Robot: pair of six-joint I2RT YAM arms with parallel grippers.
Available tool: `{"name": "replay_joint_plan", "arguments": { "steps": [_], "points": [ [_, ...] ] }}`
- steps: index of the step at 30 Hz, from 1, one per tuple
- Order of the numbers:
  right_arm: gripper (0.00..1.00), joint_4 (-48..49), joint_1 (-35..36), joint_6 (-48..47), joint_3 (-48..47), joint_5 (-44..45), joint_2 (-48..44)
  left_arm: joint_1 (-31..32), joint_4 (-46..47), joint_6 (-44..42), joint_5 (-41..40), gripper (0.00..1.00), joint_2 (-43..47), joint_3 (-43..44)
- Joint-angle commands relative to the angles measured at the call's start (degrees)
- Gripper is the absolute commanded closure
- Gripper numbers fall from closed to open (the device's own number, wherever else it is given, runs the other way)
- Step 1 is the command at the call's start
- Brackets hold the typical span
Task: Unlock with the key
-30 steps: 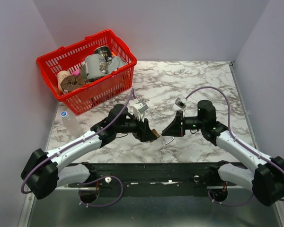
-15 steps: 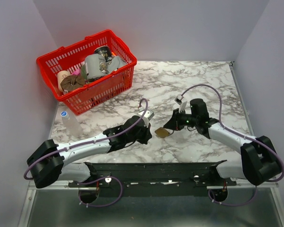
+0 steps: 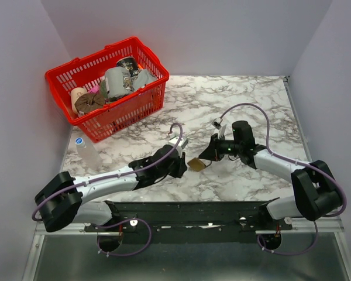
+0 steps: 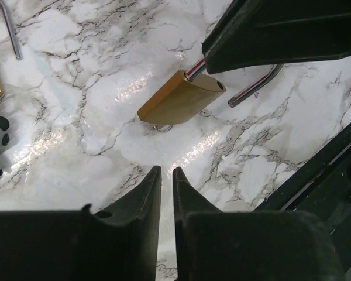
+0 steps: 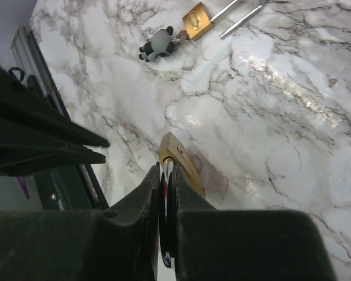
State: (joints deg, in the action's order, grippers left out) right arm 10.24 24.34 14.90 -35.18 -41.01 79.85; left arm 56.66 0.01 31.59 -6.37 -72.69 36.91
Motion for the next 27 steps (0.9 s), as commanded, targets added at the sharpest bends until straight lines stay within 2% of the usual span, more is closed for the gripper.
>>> {"name": "replay_joint_plan", "arguments": {
  "steps": [1, 2, 3, 5, 6, 9, 11, 16, 24, 27],
  "points": [
    [0.97, 4.61, 1.06, -2.59, -1.47, -9.43, -1.89, -3.13, 0.08, 0.49, -1.72, 0.56, 5.53, -2.09],
    [0.97, 4.53, 1.15, -2.85, -2.08, -10.22, -2.07, -4.01, 0.60, 0.31, 1.24, 0.47, 6.67, -2.80],
    [0.97, 4.09, 1.67, -3.20, -2.43, -11.62, -2.59, -4.97, 1.74, -0.39, 3.19, 0.30, 9.03, -3.67],
    [0.97, 2.43, 1.85, -4.08, -3.23, -13.29, -3.21, -8.58, 6.13, -1.18, 9.15, 0.17, 11.33, -5.87],
    [0.97, 1.72, 2.03, -4.35, -4.10, -15.56, -3.56, -10.07, 7.45, -1.88, 16.58, 0.12, 12.64, -6.32],
    [0.98, -0.74, 2.20, -4.70, -5.60, -21.01, -5.14, -13.50, 10.53, -2.50, 28.73, 0.08, 14.32, -6.58],
    [0.98, -3.45, 2.38, -5.40, -6.39, -22.61, -6.99, -15.43, 12.20, -2.59, 33.24, 0.07, 15.03, -6.58],
    [0.98, -5.41, 2.64, -4.80, -7.27, -26.57, -10.94, -16.06, 18.17, 1.36, 47.29, 0.01, 12.75, -5.88],
    [0.98, -5.58, 3.08, -2.95, -7.27, -31.14, -15.42, -16.06, 20.46, 3.99, 51.72, 0.01, 12.31, -5.62],
    [0.98, -5.23, 3.52, -1.89, -7.36, -32.89, -16.39, -16.06, 24.41, 7.32, 55.40, 0.01, 10.64, -5.97]
  ]
}}
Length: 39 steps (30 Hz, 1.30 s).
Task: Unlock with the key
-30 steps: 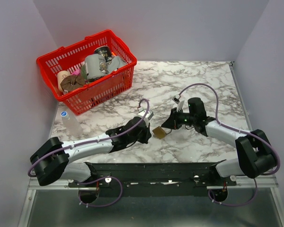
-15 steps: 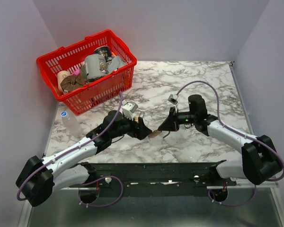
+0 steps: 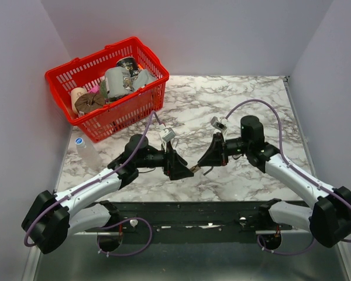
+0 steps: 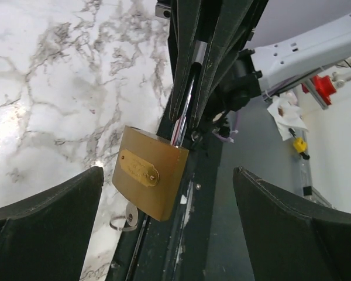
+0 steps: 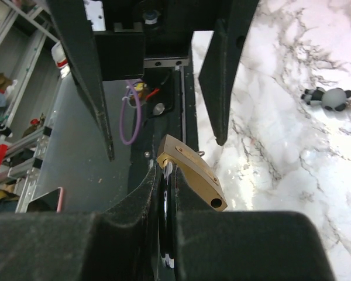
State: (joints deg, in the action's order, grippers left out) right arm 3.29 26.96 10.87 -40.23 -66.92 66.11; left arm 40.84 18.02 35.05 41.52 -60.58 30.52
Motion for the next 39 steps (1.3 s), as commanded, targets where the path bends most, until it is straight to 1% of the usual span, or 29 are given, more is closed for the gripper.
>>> {"name": "replay_joint_plan", "arguments": {
  "steps": [1, 3, 7, 14, 17, 18, 19, 21, 23, 24, 25, 28, 29, 34, 35, 39],
  "points": [
    [0.98, 1.89, 1.07, 2.31, -2.22, -7.26, -3.17, -0.06, 8.67, 4.76, 8.48, 0.01, -2.00, 0.15],
    [0.99, 1.98, 1.60, 2.75, -2.40, -8.14, -3.61, 0.20, 11.06, 6.43, 10.76, 0.01, -3.40, -0.11],
    [0.99, 1.90, 2.22, 2.84, -2.66, -8.32, -4.67, 1.52, 19.57, 11.88, 14.72, 0.01, -6.39, -0.64],
    [0.99, 0.49, 2.92, 2.22, -3.72, -8.58, -5.64, 4.34, 21.61, 14.96, 17.80, 0.02, -9.65, 0.15],
    [0.99, 0.31, 3.10, 2.05, -3.80, -8.67, -6.34, 4.86, 23.37, 16.45, 18.33, 0.05, -10.52, -0.20],
    [0.99, 0.31, 3.19, 1.96, -3.89, -8.67, -6.51, 4.86, 23.81, 17.15, 18.42, 0.09, -10.88, -0.29],
    [0.99, 0.14, 3.27, 2.05, -3.89, -8.76, -6.52, 4.86, 24.42, 17.33, 18.51, 0.10, -10.97, -0.38],
    [0.99, -0.04, 3.27, 2.13, -4.07, -9.28, -6.69, 4.86, 24.61, 17.51, 18.51, 0.10, -11.49, -0.29],
    [0.99, 0.05, 3.54, 2.31, -4.24, -9.46, -7.13, 4.86, 25.39, 18.30, 18.51, 0.06, -11.93, -0.29],
    [0.99, 0.05, 3.62, 2.31, -4.24, -9.29, -7.22, 4.86, 25.92, 18.74, 18.34, 0.02, -12.37, -0.29],
    [0.99, -0.04, 3.80, 2.31, -4.24, -9.20, -7.39, 4.86, 26.53, 19.44, 18.34, 0.02, -12.63, -0.38],
    [0.99, -0.04, 4.33, 2.40, -4.33, -9.29, -7.39, 4.95, 30.66, 21.72, 18.60, 0.01, -13.78, -0.29],
    [0.99, 0.14, 4.50, 2.48, -4.33, -9.29, -7.13, 5.04, 33.80, 23.82, 18.77, 0.01, -14.21, -0.29],
    [0.99, 0.49, 5.56, 2.66, -5.04, -9.29, -7.22, 6.18, 37.69, 26.91, 20.36, 0.02, -17.64, 0.06],
    [0.99, 0.40, 5.56, 2.40, -5.21, -9.29, -7.22, 6.27, 40.22, 27.79, 20.88, 0.02, -17.99, -0.37],
    [0.99, -0.12, 5.47, 1.87, -5.65, -9.37, -7.13, 6.27, 46.22, 32.79, 21.68, 0.08, -19.14, -1.87]
  ]
}}
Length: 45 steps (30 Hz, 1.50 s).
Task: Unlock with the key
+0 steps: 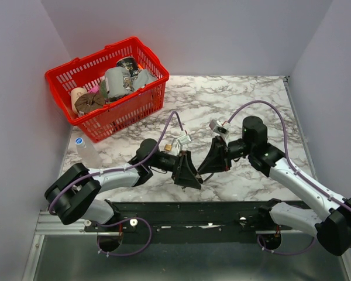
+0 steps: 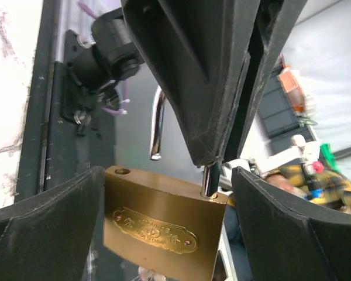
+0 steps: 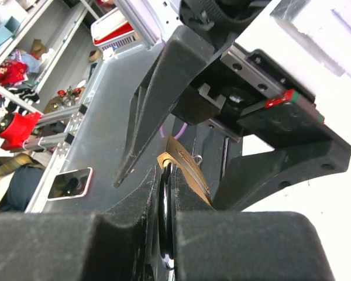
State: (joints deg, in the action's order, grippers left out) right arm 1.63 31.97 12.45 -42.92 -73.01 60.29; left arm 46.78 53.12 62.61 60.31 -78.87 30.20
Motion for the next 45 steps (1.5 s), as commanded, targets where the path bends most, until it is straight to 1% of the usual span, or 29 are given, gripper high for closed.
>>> {"name": "replay_joint_plan", "arguments": {
  "steps": [1, 2, 3, 5, 8, 9, 10, 12, 13, 15, 16, 17, 18, 19, 20, 22, 23, 24, 25, 28, 29, 32, 34, 36, 37, 39, 40, 43, 45],
  "points": [
    [0.99, 1.45, 0.38, 0.21, -2.96, -3.28, -1.14, 0.32, 11.65, 5.50, 2.88, 0.10, -0.85, -1.80],
    [0.99, 1.19, 0.46, 0.12, -2.96, -3.36, -1.23, 0.32, 12.35, 5.68, 2.97, 0.13, -0.93, -2.15],
    [0.99, 1.01, 0.55, -0.05, -2.96, -3.19, -1.23, 0.32, 12.44, 5.77, 2.79, 0.19, -0.76, -2.25],
    [0.99, 0.40, 0.47, -0.58, -2.96, -3.10, -1.23, 0.32, 12.44, 5.59, 2.79, 0.24, -0.58, -2.33],
    [0.99, -0.22, 0.47, -0.93, -2.96, -2.84, -1.32, 0.32, 10.61, 4.37, 2.62, 0.40, -0.23, -2.07],
    [0.99, -0.74, 0.47, -1.37, -2.96, -2.49, -1.32, 0.32, 6.68, 1.93, 2.27, 0.61, 0.03, -1.72],
    [0.99, -1.01, 0.47, -1.55, -2.96, -2.22, -1.32, 0.32, 5.86, 1.47, 2.18, 0.72, 0.12, -1.63],
    [0.99, -3.02, 0.55, -2.68, -3.05, -0.47, -1.58, 0.32, 3.40, -0.19, 1.83, 0.83, 0.38, -1.37],
    [0.99, -3.64, 0.47, -3.13, -2.96, 1.89, -1.76, 0.24, 1.56, -1.86, 1.39, 0.93, 0.99, -1.19],
    [0.99, -6.27, 0.47, -4.35, -2.88, 6.11, -2.02, 0.06, -11.06, -7.12, -1.84, 0.99, 2.40, 0.38],
    [0.99, -7.33, 0.47, -4.62, -2.87, 8.56, -2.11, -0.03, -17.64, -16.03, -4.65, 1.00, 4.15, 1.35],
    [0.99, -8.47, 0.47, -5.06, -2.96, 13.20, -1.93, -0.03, -32.06, -20.38, -7.90, 1.00, 5.03, 2.66],
    [0.99, -10.31, 0.47, -5.41, -3.05, 15.34, -1.58, -0.03, -38.73, -25.03, -16.28, 1.00, 5.74, 5.37],
    [0.99, -10.94, 0.47, -5.42, -2.96, 17.18, -0.54, -0.03, -43.41, -29.34, -19.41, 1.00, 6.27, 6.44],
    [0.99, -11.29, 0.47, -5.50, -2.79, 19.90, -0.09, -0.03, -48.50, -30.60, -22.32, 1.00, 6.27, 7.06],
    [0.99, -11.38, 0.47, -4.89, -2.18, 22.20, 1.66, 0.06, -51.36, -31.84, -30.30, 1.00, 5.49, 8.21],
    [0.99, -11.38, 0.47, -4.80, -2.08, 24.04, 3.76, 0.23, -52.50, -31.67, -32.87, 1.00, 5.13, 8.30],
    [0.99, -11.38, 0.47, -4.98, -1.91, 24.67, 4.82, 1.11, -52.94, -31.76, -35.07, 1.00, 4.78, 8.56],
    [0.99, -11.38, 0.47, -5.06, -1.91, 25.46, 5.97, 1.72, -53.03, -31.85, -39.96, 1.00, 3.56, 8.91],
    [0.98, -10.60, 0.47, -5.06, -2.00, 29.32, 10.54, 5.06, -57.95, -31.76, -47.98, 1.00, 0.05, 11.37],
    [0.97, -9.90, 0.47, -4.80, -1.73, 31.16, 11.50, 6.03, -59.00, -31.50, -52.36, 1.00, -0.75, 12.07],
    [0.94, -6.56, 0.47, -3.66, -0.68, 34.50, 14.67, 7.53, -61.03, -29.13, -58.88, 1.00, -3.13, 13.49],
    [0.87, -4.36, 0.47, -2.69, 0.02, 36.09, 16.69, 7.79, -61.03, -27.38, -59.87, 1.00, -4.35, 13.66],
    [0.82, -2.69, 0.47, -1.56, 0.55, 38.46, 17.75, 7.97, -61.03, -26.31, -62.94, 1.00, -5.15, 13.92],
    [0.72, -2.25, 0.55, -1.11, 1.07, 39.34, 18.36, 8.06, -61.03, -25.44, -63.56, 1.00, -6.02, 14.01],
    [0.63, -2.16, 0.47, 0.11, 1.60, 42.59, 18.72, 8.06, -61.38, -24.73, -65.31, 1.00, -7.17, 14.80],
    [0.53, -0.59, 0.47, 0.64, 2.22, 44.00, 18.63, 8.15, -61.47, -24.47, -65.85, 1.00, -8.48, 15.07],
    [0.33, -0.22, 0.38, 2.40, 3.19, 49.62, 18.02, 8.06, -62.26, -23.76, -67.69, 1.00, -11.47, 16.47],
    [0.29, -0.05, 0.03, 3.72, 4.15, 52.96, 17.23, 8.06, -62.87, -23.24, -68.57, 1.00, -12.97, 17.87]
  ]
}}
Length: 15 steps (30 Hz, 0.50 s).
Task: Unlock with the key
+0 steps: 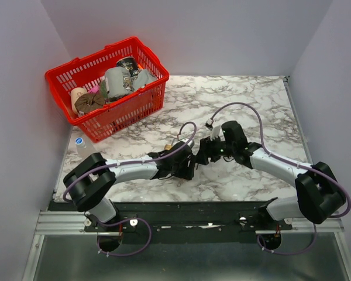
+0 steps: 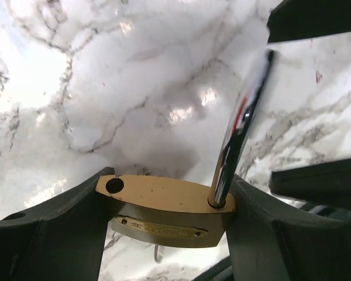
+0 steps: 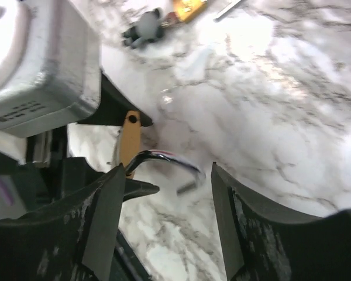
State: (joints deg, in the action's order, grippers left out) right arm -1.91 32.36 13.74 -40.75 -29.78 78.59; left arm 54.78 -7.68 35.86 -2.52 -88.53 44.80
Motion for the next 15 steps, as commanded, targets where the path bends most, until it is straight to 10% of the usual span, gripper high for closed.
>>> {"name": "replay_joint_plan", "arguments": {
  "steps": [1, 15],
  "points": [
    [0.28, 3.49, -0.45, 2.87, 2.25, 10.70, -1.42, 0.15, -2.42, 3.78, -6.52, 1.00, -4.79, 3.80],
    [0.20, -1.16, -1.33, 9.73, 10.07, 32.06, -16.00, -1.26, -10.76, 4.22, -6.62, 1.00, -15.70, 15.92]
  ]
}}
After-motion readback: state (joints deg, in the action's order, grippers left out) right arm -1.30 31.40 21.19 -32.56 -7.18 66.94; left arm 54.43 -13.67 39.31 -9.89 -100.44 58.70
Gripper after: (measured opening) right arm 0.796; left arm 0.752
